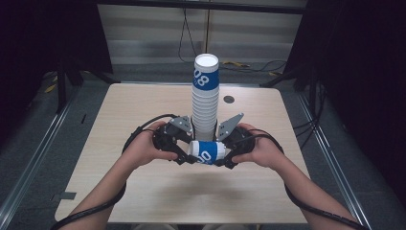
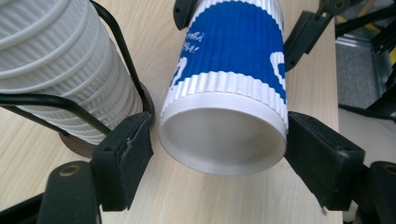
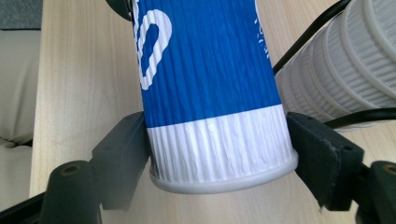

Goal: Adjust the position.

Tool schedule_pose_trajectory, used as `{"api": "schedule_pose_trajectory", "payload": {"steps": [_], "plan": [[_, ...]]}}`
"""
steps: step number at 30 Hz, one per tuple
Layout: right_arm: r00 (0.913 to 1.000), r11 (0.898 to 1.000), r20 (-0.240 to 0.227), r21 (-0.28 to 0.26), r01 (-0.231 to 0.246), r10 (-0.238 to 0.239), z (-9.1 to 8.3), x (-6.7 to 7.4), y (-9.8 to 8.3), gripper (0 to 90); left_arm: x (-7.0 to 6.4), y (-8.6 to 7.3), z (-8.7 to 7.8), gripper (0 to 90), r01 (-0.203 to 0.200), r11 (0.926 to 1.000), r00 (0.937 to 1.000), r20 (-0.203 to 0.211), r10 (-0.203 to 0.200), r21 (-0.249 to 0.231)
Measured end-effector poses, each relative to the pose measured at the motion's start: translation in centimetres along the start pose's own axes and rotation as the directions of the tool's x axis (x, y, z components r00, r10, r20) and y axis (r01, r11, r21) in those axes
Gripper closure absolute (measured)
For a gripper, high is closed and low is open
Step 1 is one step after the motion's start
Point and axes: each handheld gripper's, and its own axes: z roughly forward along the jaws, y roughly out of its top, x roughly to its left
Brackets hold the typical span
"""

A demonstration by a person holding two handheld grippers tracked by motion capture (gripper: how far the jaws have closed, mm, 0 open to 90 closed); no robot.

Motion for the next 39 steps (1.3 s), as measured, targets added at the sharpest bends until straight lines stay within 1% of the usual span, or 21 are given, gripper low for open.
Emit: {"api": "schedule_pose_trajectory", "payload": {"steps": [5,6,7,8,9,13,15,16,18,20,23,26,29,30,31,32,33,35,37,38,39], "plan": [[1.0000,1.000,-0.001,0.018,0.008,-0.008,0.0,-0.1,0.1,23.0,-0.3,0.5,0.1,24.0,-0.039,0.9979,0.9990,-0.019,0.040,0.051],[1.0000,1.000,0.000,0.020,0.010,-0.010,0.0,-0.1,0.1,23.0,-0.3,0.7,0.1,24.1,-0.058,0.9963,0.9980,-0.020,0.059,0.065],[1.0000,1.000,0.000,0.020,0.010,-0.010,0.1,-0.1,0.1,22.9,-0.5,0.8,0.2,24.1,-0.052,0.9963,0.9984,-0.020,0.054,0.068],[0.9999,1.000,-0.004,0.017,0.010,-0.010,0.1,-0.1,0.1,22.9,-0.5,0.9,0.1,24.1,-0.070,0.9936,0.9972,-0.019,0.072,0.088],[0.9999,1.000,-0.002,0.016,0.015,-0.015,0.2,-0.1,0.1,22.9,-0.6,1.0,0.2,24.1,-0.069,0.9928,0.9971,-0.024,0.072,0.098],[0.9999,1.000,-0.001,0.029,0.011,-0.011,0.4,-0.1,0.1,22.9,-0.8,1.6,0.4,24.4,-0.105,0.9831,0.9933,-0.033,0.111,0.150],[0.9998,0.999,-0.009,0.027,0.017,-0.017,0.5,-0.1,0.2,22.8,-1.0,1.8,0.6,24.4,-0.099,0.9823,0.9943,-0.023,0.104,0.159],[0.9999,1.000,-0.010,0.026,0.014,-0.014,0.5,-0.1,0.2,22.8,-0.9,1.9,0.5,24.5,-0.128,0.9746,0.9910,-0.016,0.133,0.184],[0.9994,0.999,-0.016,0.020,0.030,-0.029,0.6,-0.1,0.2,22.8,-1.0,2.2,0.7,24.7,-0.143,0.9666,0.9886,-0.017,0.150,0.213],[0.9996,1.000,-0.019,0.021,0.019,-0.019,0.6,0.0,0.2,22.8,-1.1,2.4,0.9,24.9,-0.149,0.9626,0.9877,-0.011,0.156,0.226],[0.9993,0.999,-0.020,0.021,0.031,-0.030,0.7,0.0,0.2,22.7,-1.2,2.5,1.1,25.2,-0.143,0.9594,0.9886,-0.011,0.150,0.243],[0.9994,1.000,-0.027,0.022,0.021,-0.020,0.8,0.1,0.1,22.6,-1.2,2.4,1.3,26.1,-0.140,0.9584,0.9894,-0.004,0.145,0.249],[0.9989,0.999,-0.034,0.014,0.033,-0.033,0.9,0.1,0.2,22.5,-1.0,2.4,1.4,27.1,-0.158,0.9511,0.9866,0.005,0.163,0.265],[0.9991,0.999,-0.029,0.018,0.032,-0.031,0.8,0.2,0.3,22.4,-1.0,2.5,1.5,27.1,-0.159,0.9503,0.9866,0.009,0.163,0.267],[0.9990,0.999,-0.035,0.019,0.029,-0.028,0.8,0.2,0.3,22.4,-1.1,2.4,1.6,27.3,-0.148,0.9535,0.9885,0.009,0.151,0.262],[0.9985,0.999,-0.039,0.006,0.039,-0.039,0.9,0.2,0.4,22.3,-1.1,2.5,1.6,28.0,-0.164,0.9498,0.9860,0.012,0.167,0.267],[0.9985,1.000,-0.047,0.004,0.029,-0.029,0.8,0.2,0.4,22.3,-1.1,2.5,1.6,28.3,-0.170,0.9464,0.9849,0.014,0.173,0.275],[0.9985,0.999,-0.043,0.009,0.033,-0.033,0.8,0.3,0.5,22.2,-1.2,2.5,1.7,28.7,-0.157,0.9479,0.9872,0.014,0.159,0.277],[0.9982,0.999,-0.045,0.006,0.041,-0.041,0.8,0.3,0.5,22.1,-1.2,2.5,1.7,29.0,-0.164,0.9466,0.9858,0.014,0.167,0.277],[0.9978,0.999,-0.043,-0.002,0.051,-0.051,0.9,0.3,0.5,22.0,-1.1,2.4,1.7,29.1,-0.173,0.9435,0.9843,0.016,0.176,0.283],[0.9984,0.999,-0.043,-0.002,0.037,-0.037,0.8,0.3,0.5,21.8,-1.2,2.4,1.7,29.2,-0.161,0.9479,0.9865,0.014,0.163,0.275]]}}
